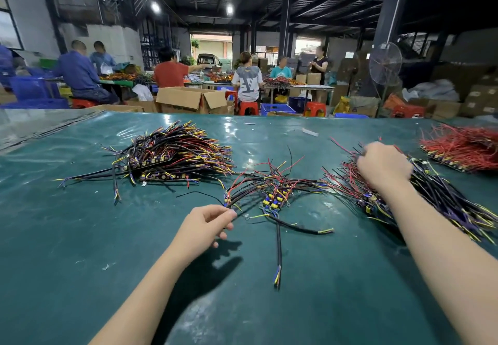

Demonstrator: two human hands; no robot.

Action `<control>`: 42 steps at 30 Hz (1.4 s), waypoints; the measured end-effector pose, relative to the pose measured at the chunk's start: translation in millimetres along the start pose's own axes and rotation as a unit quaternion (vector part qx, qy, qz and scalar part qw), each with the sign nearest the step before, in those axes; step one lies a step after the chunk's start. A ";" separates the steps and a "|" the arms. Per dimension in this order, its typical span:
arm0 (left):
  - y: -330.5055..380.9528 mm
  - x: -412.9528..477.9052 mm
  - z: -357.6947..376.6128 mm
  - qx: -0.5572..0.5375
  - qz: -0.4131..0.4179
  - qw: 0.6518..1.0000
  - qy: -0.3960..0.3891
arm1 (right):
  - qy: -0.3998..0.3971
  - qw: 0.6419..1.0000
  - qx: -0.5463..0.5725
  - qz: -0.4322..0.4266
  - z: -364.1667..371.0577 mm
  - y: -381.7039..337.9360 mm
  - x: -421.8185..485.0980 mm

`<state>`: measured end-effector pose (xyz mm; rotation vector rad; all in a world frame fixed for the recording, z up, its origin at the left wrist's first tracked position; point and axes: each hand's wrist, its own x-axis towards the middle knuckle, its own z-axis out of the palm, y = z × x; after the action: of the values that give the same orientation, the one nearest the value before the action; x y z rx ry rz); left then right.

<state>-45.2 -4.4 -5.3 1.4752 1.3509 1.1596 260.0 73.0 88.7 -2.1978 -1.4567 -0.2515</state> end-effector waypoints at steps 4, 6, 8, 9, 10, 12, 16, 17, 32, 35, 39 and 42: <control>-5.6 2.7 2.9 0.160 0.052 0.986 -0.007 | -0.041 0.995 -0.072 0.056 30.4 46.5 -13.1; -8.1 3.5 2.7 0.230 0.073 0.970 0.004 | -0.007 0.999 -0.044 0.021 39.3 40.7 -20.9; -9.5 3.3 1.2 0.263 0.086 0.961 0.015 | -0.021 0.998 0.031 -0.042 45.1 15.0 -32.4; -9.8 2.9 0.1 0.272 0.089 0.958 0.020 | -0.051 0.993 0.073 -0.072 48.0 -1.4 -41.0; -9.7 2.4 -1.2 0.277 0.092 0.956 0.024 | -0.091 0.986 0.101 -0.098 51.6 -18.4 -52.0; -9.8 1.9 -3.5 0.280 0.099 0.954 0.034 | -0.169 0.970 0.098 -0.142 63.2 -48.3 -77.1; -9.8 2.4 -3.4 0.266 0.104 0.957 0.043 | -0.201 0.959 0.112 -0.166 88.9 -79.8 -111.7; -9.6 2.8 -2.3 0.253 0.102 0.961 0.042 | -0.207 0.955 0.151 -0.153 92.0 -82.0 -114.4; -27.4 16.2 -1.9 0.389 0.047 0.914 0.105 | -0.323 0.847 0.258 -0.333 75.8 -80.9 -130.0; -26.3 17.2 -3.1 0.466 0.011 0.876 0.125 | -0.312 0.854 0.236 -0.343 76.8 -83.9 -131.4; -23.6 13.0 -18.1 0.406 -0.015 0.897 0.175 | -0.190 0.927 0.131 -0.295 83.5 -88.8 -127.6; -14.9 13.3 -32.6 0.059 -0.032 0.966 0.250 | -0.125 0.955 0.100 -0.250 89.9 -86.1 -125.8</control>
<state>-80.5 9.8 -9.9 1.2500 1.8189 1.4956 120.1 41.7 -15.1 -1.7181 -2.0698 0.0148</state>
